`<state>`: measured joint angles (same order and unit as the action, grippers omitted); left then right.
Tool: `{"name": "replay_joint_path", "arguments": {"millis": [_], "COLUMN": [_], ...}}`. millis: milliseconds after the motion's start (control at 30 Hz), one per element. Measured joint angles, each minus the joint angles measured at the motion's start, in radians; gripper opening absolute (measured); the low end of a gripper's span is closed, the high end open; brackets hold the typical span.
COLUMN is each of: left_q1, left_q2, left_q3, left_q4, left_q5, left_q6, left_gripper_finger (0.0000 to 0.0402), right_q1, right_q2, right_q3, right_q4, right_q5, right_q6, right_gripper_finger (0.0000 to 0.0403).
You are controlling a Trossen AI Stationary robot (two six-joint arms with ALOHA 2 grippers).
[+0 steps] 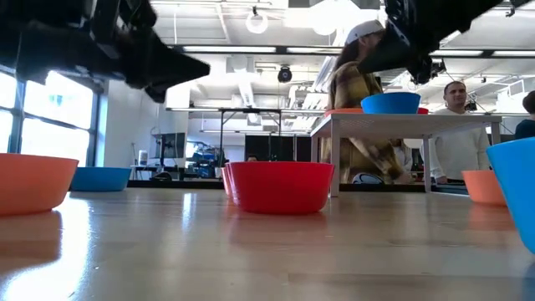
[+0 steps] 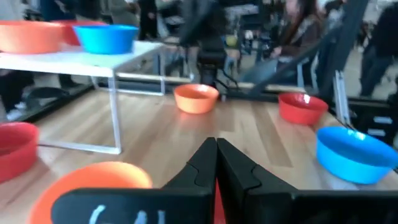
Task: Pick & Place Mini bowls
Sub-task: Stack the red bowl on the red bowl on the shelf
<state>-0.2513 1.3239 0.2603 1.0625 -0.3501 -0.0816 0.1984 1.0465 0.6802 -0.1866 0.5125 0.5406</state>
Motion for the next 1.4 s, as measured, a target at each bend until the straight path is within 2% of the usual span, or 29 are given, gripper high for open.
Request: {"name": "replay_joint_path", "arguments": {"millis": [133, 300, 467, 633, 800, 1100, 1400], "left_q1": [0.038, 0.064, 0.063, 0.063, 0.063, 0.062, 0.062], "left_q2": [0.000, 0.000, 0.000, 0.001, 0.001, 0.001, 0.001], "left_q3": [-0.088, -0.130, -0.130, -0.130, -0.131, -0.131, -0.131], "left_q4": [0.110, 0.125, 0.125, 0.120, 0.116, 0.107, 0.101], "left_q5": [0.000, 0.000, 0.001, 0.001, 0.001, 0.001, -0.001], "left_q6": [-0.001, -0.039, -0.046, -0.046, -0.046, -0.046, -0.046], "left_gripper_finger": [0.0001, 0.0001, 0.0001, 0.0001, 0.0001, 0.0001, 0.0001], "right_q1": [0.054, 0.096, 0.127, 0.130, 0.127, 0.127, 0.128], "right_q2": [0.132, 0.318, 0.492, 0.645, 0.763, 0.879, 0.900], "right_q3": [0.111, 0.257, 0.394, 0.501, 0.559, 0.584, 0.583], "right_q4": [-0.125, -0.249, -0.267, -0.269, -0.296, -0.306, -0.303], "right_q5": [-0.013, -0.082, -0.213, -0.333, -0.388, -0.367, -0.319], "right_q6": [0.039, 0.020, -0.176, -0.375, -0.520, -0.673, -0.706], "right_gripper_finger": [0.0013, 0.0069, 0.0129, 0.0150, 0.0138, 0.0097, 0.0006]}}
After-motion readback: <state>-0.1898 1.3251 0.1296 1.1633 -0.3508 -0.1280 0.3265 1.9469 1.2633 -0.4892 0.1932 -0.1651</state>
